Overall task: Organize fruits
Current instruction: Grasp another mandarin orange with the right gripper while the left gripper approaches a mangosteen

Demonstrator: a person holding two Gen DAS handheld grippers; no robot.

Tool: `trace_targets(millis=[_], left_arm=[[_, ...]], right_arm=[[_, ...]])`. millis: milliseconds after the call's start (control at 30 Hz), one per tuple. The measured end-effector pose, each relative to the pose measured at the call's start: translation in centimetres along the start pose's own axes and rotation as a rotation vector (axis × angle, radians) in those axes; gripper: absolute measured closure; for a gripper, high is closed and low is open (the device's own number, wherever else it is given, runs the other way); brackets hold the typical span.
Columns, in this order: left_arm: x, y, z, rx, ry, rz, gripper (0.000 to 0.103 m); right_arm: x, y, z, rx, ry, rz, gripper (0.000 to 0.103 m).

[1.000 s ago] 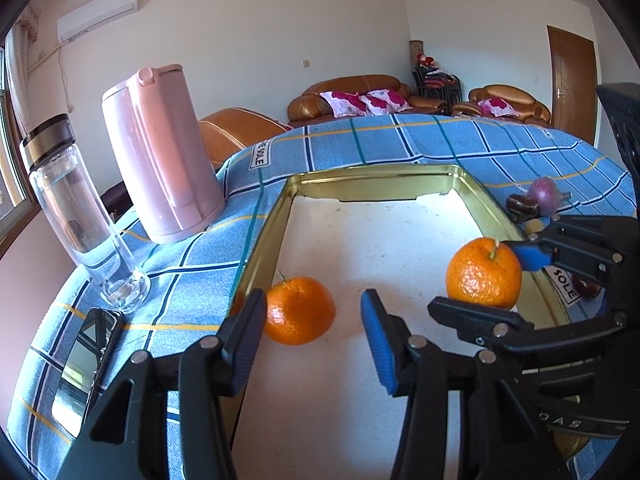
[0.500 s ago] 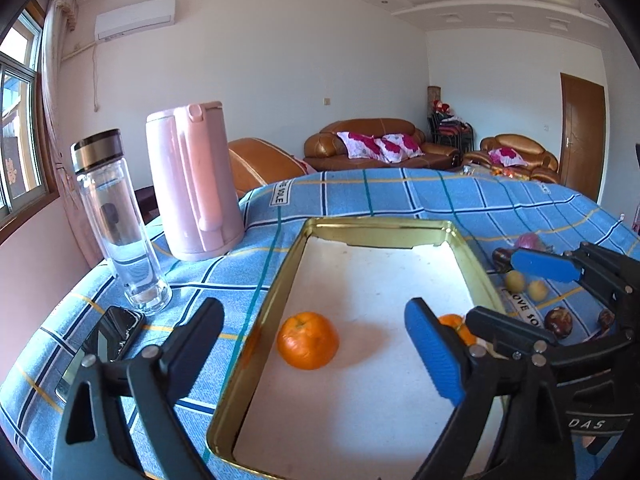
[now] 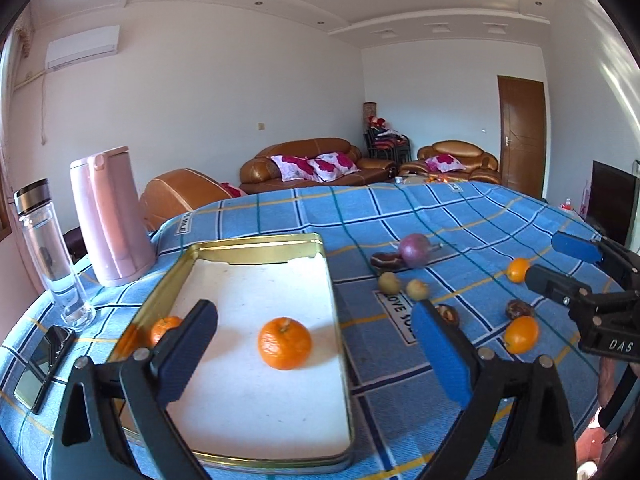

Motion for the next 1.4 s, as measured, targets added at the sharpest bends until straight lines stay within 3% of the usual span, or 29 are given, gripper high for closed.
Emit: trace_targets(millis=[233,333,400,533,567,1133,1300,1400], left_arm=[[4.3,1.2,-0.1,-0.027,0.059,0.083,0.003],[5.1,1.4,-0.1,-0.036,0.071,0.099,0.004],[5.2,1.5,-0.1,-0.038,0.070,0.099,0.004],[5.2,1.8,0.4,-0.057,0.076,0.093,0.004],[5.3,1.8,0.5,-0.062,0.080,0.094,0.004],[6.1,2.2,0.9,-0.071,0.095,0.104,0.004],[6.1,2.3,1.1,-0.071,0.092,0.097,0.004],[6.7,2.4,1.3,-0.078,0.098,0.114,0.004]], right_arm=[[2.7,3.4,-0.4,-0.076,0.001,0.091,0.022],[2.4,4.0,0.3,-0.111,-0.021,0.081,0.033],[2.1,4.3,0.9,-0.139,-0.037,0.075,0.046],[1.6,5.1,1.9,-0.182,-0.062,0.072,0.049],[1.4,5.2,2.1,-0.194,-0.061,0.064,0.055],[0.4,5.3,2.5,-0.230,-0.056,0.001,0.055],[0.3,5.5,2.6,-0.236,-0.090,0.016,0.055],[0.4,5.5,3.2,-0.269,-0.080,0.009,0.060]])
Point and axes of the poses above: each gripper's, at about its wrist camera, not at the fingertips, and z roughly the way its jaws point, x to its right, y to its underside, the point moved 3 cm from there along z, roughly the way its jaws point, and after that the axes turned 13 degrees about -y, right-handed, at the moved point
